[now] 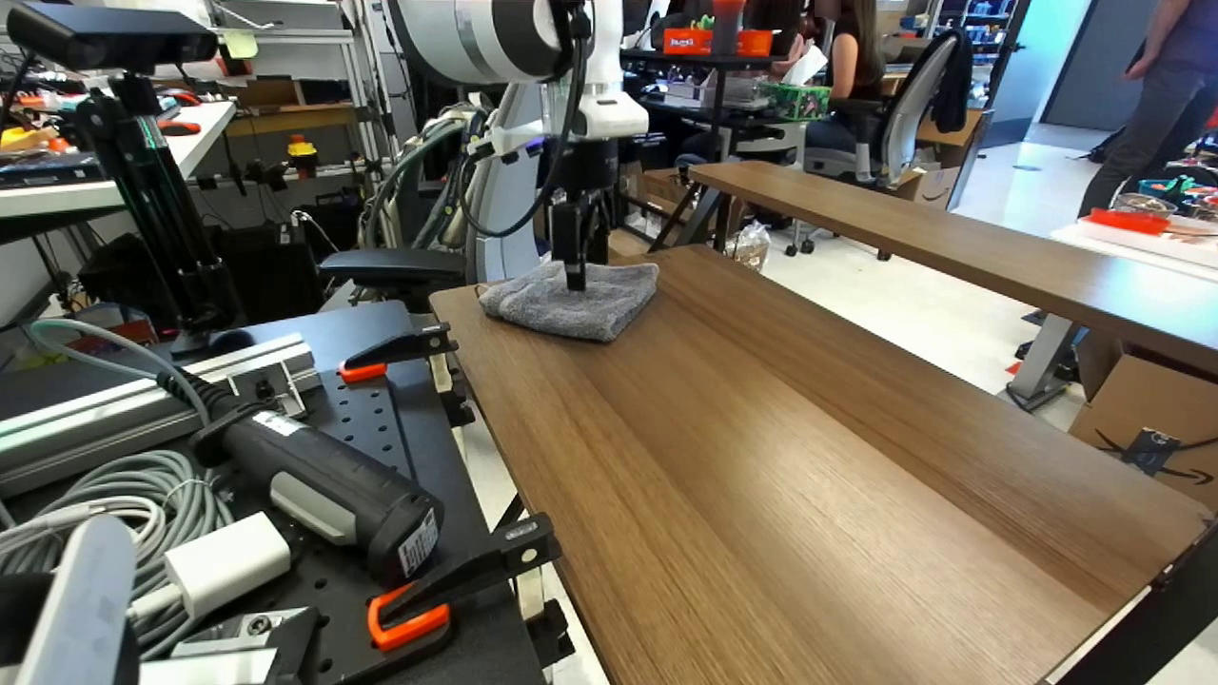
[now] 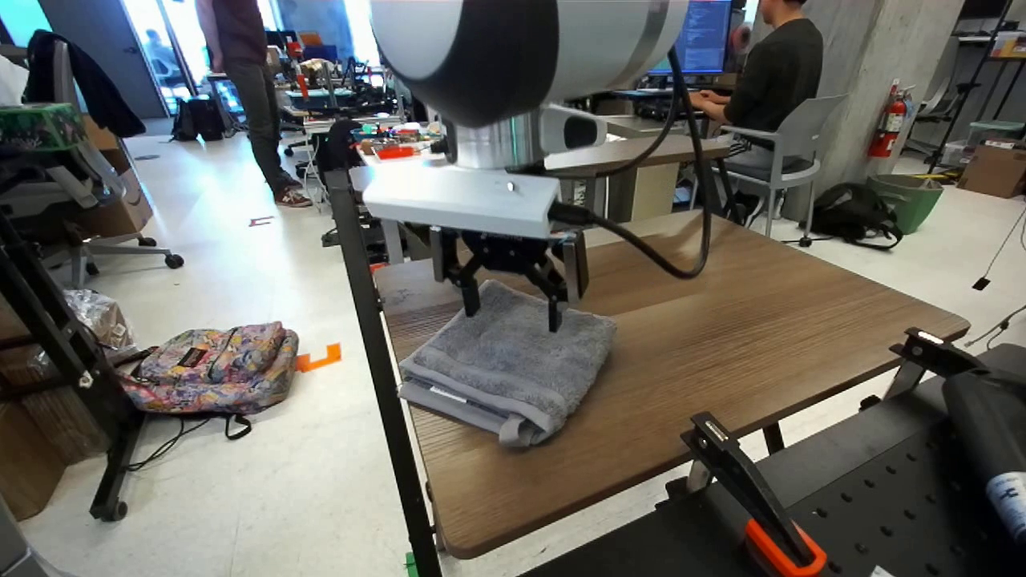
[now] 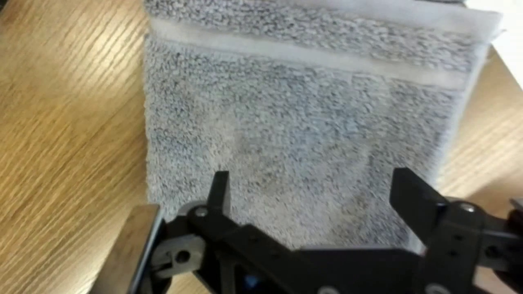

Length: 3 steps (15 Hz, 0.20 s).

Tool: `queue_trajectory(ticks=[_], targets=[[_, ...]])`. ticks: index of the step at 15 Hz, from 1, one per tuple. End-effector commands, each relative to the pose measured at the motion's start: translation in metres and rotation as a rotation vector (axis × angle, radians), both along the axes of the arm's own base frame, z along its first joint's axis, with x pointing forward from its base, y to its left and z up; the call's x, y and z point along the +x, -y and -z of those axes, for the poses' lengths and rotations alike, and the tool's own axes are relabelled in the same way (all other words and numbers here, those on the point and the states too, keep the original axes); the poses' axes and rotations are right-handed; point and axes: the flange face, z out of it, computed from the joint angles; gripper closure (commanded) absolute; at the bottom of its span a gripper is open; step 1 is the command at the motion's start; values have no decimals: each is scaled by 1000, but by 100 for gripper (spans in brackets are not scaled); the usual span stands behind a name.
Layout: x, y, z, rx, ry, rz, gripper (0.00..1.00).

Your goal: Slide the cloth to the left on the desk

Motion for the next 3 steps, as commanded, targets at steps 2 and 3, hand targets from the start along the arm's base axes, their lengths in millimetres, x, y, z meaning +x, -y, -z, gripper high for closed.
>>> queue_trajectory(ticks=[2, 3], targets=[[-11, 16, -70, -16, -47, 21, 0], [3, 3, -46, -6, -20, 29, 0]])
